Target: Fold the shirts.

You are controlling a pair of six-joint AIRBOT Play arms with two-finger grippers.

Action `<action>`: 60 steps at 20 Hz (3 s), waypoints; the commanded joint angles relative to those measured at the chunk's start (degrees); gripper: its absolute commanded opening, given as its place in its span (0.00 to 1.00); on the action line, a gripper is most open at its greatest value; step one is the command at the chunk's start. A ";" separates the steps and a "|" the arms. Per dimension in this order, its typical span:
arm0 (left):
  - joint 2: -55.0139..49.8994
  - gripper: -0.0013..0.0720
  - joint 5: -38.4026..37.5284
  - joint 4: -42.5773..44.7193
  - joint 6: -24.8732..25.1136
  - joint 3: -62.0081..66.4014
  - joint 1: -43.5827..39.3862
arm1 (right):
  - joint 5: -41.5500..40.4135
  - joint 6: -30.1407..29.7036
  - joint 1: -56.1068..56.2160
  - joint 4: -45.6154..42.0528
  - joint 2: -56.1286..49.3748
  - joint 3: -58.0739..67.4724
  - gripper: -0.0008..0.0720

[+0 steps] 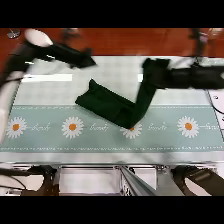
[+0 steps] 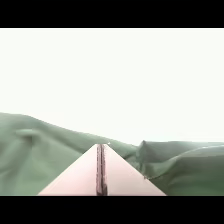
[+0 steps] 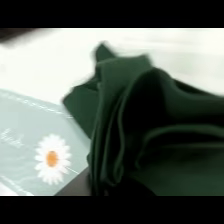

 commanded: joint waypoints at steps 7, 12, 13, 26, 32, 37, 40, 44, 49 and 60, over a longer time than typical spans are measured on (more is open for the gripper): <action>43.19 0.04 2.54 -0.31 7.04 -31.10 19.52 | -0.44 2.29 15.13 4.20 -47.80 36.59 0.05; 45.11 0.04 5.86 -0.39 6.19 -42.97 16.09 | 7.78 -1.05 11.93 12.35 -51.04 38.05 0.88; 44.39 0.04 6.21 -0.37 6.19 -43.43 15.93 | 11.21 -1.38 9.20 11.39 -48.50 38.05 0.88; 41.44 0.04 5.88 -0.17 8.81 -51.67 15.54 | -30.49 25.73 -6.99 4.48 14.01 -50.45 0.87; 41.42 0.04 6.78 -0.20 9.25 -56.81 13.55 | -25.09 -9.53 -6.99 35.93 -1.73 -47.67 0.86; 41.42 0.04 7.17 -0.22 9.22 -56.81 12.66 | -18.05 -14.49 -5.01 37.16 -17.27 -34.25 0.86; 41.42 0.04 7.19 -0.22 9.22 -56.81 12.66 | -14.75 -14.71 0.31 36.20 -24.06 -26.38 0.80; 41.42 0.04 7.19 -0.22 9.22 -56.81 12.66 | -8.20 -17.73 2.58 29.09 -26.05 -10.62 0.05; 41.42 0.04 7.17 -0.22 9.22 -56.81 12.66 | 0.63 -2.80 -0.13 4.22 -26.75 19.43 0.05; 41.42 0.04 6.93 -0.22 9.20 -56.81 12.66 | 19.89 6.14 -28.96 -3.96 -22.40 42.34 0.05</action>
